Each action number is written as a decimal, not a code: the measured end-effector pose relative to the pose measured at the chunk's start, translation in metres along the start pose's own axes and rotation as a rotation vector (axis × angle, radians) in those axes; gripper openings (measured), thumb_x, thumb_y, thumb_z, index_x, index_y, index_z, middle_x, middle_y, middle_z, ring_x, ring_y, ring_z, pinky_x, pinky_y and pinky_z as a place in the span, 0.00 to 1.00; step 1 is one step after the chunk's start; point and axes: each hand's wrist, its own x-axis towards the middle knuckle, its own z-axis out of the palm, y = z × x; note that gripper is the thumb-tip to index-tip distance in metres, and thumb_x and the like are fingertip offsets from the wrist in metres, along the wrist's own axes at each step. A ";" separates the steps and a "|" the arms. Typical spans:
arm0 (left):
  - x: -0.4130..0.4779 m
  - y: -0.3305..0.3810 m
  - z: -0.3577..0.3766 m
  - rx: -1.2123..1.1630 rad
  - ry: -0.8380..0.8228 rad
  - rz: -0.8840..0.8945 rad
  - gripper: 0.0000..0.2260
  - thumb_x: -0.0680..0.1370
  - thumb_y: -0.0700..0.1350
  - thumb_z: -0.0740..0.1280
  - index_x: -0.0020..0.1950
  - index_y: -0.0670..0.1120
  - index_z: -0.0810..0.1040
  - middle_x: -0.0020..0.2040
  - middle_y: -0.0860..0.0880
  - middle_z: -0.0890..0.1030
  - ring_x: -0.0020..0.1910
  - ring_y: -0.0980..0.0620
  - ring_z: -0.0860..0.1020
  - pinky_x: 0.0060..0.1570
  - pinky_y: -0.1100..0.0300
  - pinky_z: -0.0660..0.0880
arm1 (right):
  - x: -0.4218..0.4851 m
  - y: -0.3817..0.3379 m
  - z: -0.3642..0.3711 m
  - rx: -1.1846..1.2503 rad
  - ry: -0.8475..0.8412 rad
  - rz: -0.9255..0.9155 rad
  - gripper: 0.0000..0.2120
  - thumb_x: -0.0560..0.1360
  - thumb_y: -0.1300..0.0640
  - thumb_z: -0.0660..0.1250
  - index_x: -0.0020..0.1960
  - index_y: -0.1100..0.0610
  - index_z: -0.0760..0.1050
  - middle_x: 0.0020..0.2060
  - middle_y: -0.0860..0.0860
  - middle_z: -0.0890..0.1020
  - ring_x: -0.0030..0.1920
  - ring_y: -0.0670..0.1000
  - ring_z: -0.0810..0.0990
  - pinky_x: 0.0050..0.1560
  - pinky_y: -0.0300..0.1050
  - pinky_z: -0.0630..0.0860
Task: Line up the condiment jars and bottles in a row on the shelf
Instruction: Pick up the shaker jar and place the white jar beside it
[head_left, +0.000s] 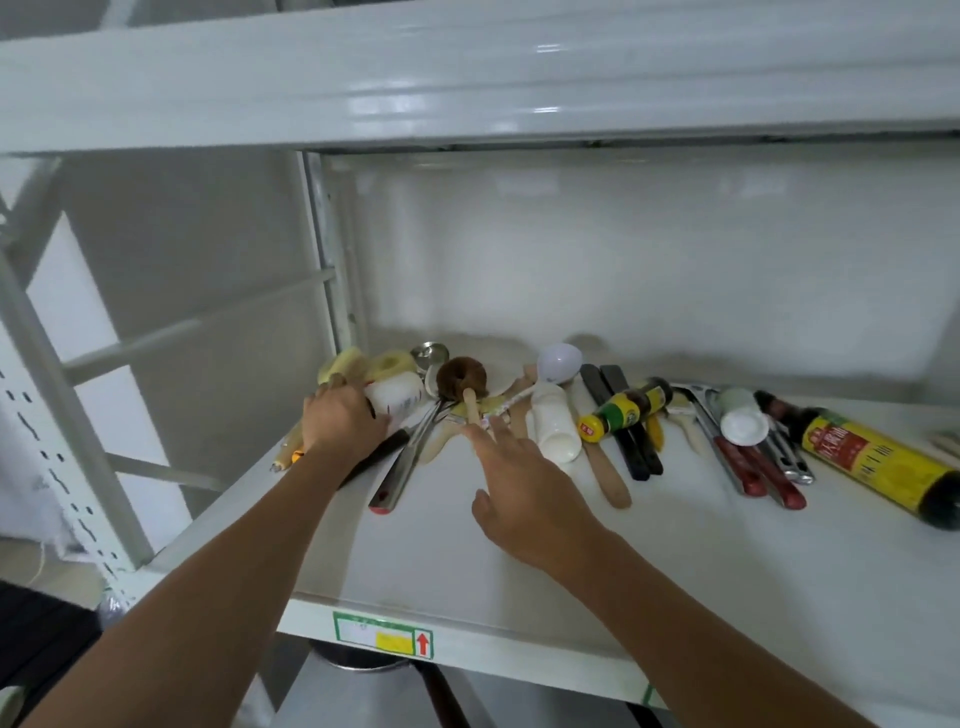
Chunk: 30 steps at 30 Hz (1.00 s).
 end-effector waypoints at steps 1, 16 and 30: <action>-0.001 0.002 -0.006 -0.052 0.009 0.016 0.23 0.75 0.55 0.73 0.66 0.47 0.76 0.60 0.43 0.78 0.56 0.39 0.79 0.59 0.45 0.74 | -0.002 -0.001 -0.002 -0.007 0.003 -0.001 0.36 0.79 0.57 0.64 0.84 0.48 0.54 0.82 0.52 0.60 0.73 0.57 0.69 0.63 0.52 0.77; -0.076 0.037 -0.152 -0.731 -0.269 0.524 0.27 0.69 0.36 0.80 0.61 0.53 0.75 0.58 0.57 0.79 0.60 0.53 0.78 0.60 0.58 0.75 | -0.035 -0.034 -0.028 0.126 -0.065 0.090 0.38 0.78 0.55 0.66 0.84 0.55 0.53 0.77 0.56 0.67 0.71 0.61 0.72 0.65 0.58 0.75; -0.149 0.075 -0.133 -1.061 -0.369 0.359 0.33 0.70 0.33 0.80 0.69 0.51 0.70 0.67 0.49 0.77 0.65 0.48 0.79 0.56 0.57 0.81 | -0.070 -0.042 -0.001 0.412 0.041 0.371 0.36 0.76 0.36 0.71 0.75 0.53 0.64 0.65 0.53 0.82 0.64 0.58 0.81 0.65 0.59 0.74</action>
